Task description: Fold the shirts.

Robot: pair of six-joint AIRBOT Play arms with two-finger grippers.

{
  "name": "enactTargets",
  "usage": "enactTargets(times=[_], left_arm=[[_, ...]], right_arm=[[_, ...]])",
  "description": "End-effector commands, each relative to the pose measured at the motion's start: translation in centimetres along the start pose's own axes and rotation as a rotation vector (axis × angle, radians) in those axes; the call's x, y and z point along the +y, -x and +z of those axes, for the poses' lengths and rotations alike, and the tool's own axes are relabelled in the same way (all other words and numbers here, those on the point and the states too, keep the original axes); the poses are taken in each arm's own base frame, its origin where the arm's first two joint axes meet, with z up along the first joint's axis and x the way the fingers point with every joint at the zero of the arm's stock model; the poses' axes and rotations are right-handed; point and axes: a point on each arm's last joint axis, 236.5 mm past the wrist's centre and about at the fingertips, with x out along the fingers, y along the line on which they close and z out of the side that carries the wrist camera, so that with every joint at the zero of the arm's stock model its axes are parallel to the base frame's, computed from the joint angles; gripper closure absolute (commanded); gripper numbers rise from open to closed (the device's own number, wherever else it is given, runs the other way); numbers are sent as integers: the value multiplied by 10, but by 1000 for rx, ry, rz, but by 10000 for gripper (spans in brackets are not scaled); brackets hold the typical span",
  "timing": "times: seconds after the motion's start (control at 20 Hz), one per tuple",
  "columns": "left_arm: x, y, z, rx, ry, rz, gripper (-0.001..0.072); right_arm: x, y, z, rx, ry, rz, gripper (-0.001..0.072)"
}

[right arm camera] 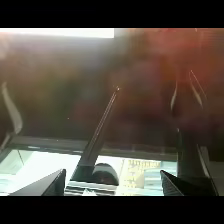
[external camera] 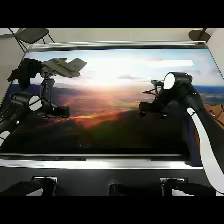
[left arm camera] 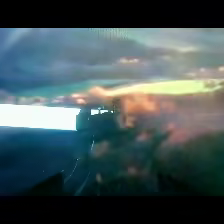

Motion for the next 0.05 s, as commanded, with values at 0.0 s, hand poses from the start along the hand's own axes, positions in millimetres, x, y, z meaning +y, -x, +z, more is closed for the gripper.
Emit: enactTargets(times=[0.0], left_arm=[[0,0,0,-2,0,1,-11]], right_arm=[[0,0,-1,3,1,-2,28]])
